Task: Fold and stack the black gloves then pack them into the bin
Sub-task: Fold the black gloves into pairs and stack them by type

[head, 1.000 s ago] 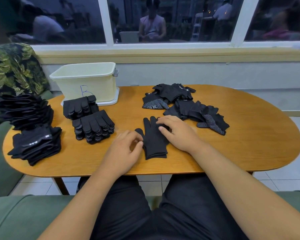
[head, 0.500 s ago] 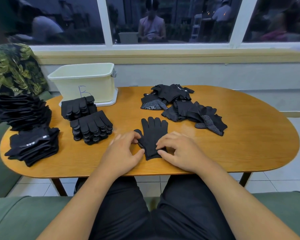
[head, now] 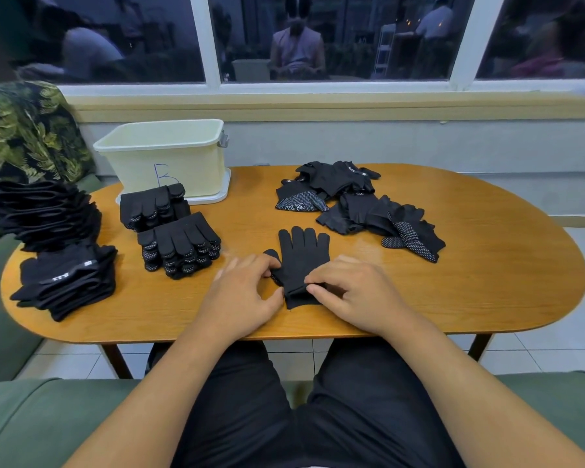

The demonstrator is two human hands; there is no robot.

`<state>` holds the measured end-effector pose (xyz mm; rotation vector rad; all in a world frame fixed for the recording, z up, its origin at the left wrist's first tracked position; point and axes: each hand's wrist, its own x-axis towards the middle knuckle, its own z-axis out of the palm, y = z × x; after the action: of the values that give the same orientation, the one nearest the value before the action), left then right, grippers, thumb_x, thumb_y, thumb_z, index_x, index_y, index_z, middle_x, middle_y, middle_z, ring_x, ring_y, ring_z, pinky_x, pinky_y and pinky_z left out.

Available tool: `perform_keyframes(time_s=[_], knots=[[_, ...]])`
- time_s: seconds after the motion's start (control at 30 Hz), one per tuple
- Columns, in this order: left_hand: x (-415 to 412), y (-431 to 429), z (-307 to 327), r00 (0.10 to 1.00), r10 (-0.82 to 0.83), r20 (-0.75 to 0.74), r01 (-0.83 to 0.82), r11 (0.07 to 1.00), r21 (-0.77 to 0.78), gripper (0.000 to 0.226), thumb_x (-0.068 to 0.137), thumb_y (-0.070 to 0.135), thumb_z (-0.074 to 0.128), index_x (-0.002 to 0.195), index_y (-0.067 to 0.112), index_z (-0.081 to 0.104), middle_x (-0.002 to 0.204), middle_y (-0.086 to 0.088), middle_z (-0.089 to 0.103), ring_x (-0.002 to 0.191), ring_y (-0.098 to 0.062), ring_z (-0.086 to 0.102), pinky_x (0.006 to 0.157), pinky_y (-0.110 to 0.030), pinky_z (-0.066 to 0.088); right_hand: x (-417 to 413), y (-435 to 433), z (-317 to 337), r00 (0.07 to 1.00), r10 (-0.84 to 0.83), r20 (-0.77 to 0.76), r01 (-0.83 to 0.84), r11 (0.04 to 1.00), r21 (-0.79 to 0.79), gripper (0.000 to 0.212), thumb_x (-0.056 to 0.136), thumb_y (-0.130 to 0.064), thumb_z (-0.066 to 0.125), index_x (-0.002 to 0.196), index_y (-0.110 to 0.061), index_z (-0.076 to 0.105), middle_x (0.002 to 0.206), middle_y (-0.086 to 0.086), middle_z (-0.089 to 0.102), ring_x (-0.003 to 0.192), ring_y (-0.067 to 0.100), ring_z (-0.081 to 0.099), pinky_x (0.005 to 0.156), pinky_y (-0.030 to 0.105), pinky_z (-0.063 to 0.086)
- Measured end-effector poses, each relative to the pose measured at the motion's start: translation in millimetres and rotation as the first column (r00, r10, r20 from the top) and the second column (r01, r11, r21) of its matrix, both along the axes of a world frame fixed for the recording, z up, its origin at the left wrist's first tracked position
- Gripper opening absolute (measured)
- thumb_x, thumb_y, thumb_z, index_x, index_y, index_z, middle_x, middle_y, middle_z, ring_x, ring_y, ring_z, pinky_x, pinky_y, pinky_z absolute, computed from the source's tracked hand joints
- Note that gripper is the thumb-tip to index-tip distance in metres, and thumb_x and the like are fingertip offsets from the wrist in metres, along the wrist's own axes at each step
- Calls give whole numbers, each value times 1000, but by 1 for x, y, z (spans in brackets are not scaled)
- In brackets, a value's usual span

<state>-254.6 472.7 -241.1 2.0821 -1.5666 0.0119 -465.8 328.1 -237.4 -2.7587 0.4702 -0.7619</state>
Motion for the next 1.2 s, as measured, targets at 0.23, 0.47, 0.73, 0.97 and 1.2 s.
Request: perform_keyframes(time_s=[0.23, 0.47, 0.73, 0.97, 1.2], knots=[[4, -2, -3, 1000, -3, -22, 3, 1000, 12, 35, 92, 53, 64, 124, 39, 64, 113, 23, 53, 117, -10, 49, 102, -39, 41, 2, -1, 0, 998, -17, -67, 22, 997, 76, 37, 107, -60, 47, 108, -41, 79, 112, -29, 72, 110, -1, 59, 87, 36, 56], [9, -2, -6, 979, 26, -202, -33, 999, -29, 43, 97, 31, 64, 137, 40, 51, 117, 27, 59, 120, -2, 56, 110, -46, 48, 3, -5, -2, 998, 3, -59, 5, 991, 131, 33, 104, -59, 54, 107, -40, 81, 114, -30, 71, 112, 0, 58, 87, 36, 56], [10, -2, -6, 991, -37, -130, 31, 998, -49, 38, 99, 27, 66, 132, 46, 58, 113, 26, 60, 118, -4, 53, 106, -48, 47, 4, -3, 2, 984, 31, -175, -24, 999, 40, 33, 101, -60, 59, 123, -42, 76, 128, -27, 65, 121, -4, 50, 100, 36, 50], [6, -2, -5, 990, -131, -47, 128, 990, -66, 28, 104, 29, 64, 130, 38, 69, 121, 23, 56, 123, -6, 46, 107, -35, 44, 4, -2, 2, 993, -39, -109, 49, 994, 96, 27, 108, -52, 50, 122, -41, 70, 108, -20, 71, 107, 1, 58, 90, 37, 53], [4, -9, -4, 997, -76, 5, 76, 997, -25, 20, 108, 33, 56, 120, 33, 73, 116, 21, 63, 118, -8, 53, 103, -40, 48, 4, -1, 2, 992, -78, -101, 88, 990, 107, 21, 109, -50, 51, 120, -43, 68, 94, -23, 56, 91, 0, 53, 79, 31, 49]])
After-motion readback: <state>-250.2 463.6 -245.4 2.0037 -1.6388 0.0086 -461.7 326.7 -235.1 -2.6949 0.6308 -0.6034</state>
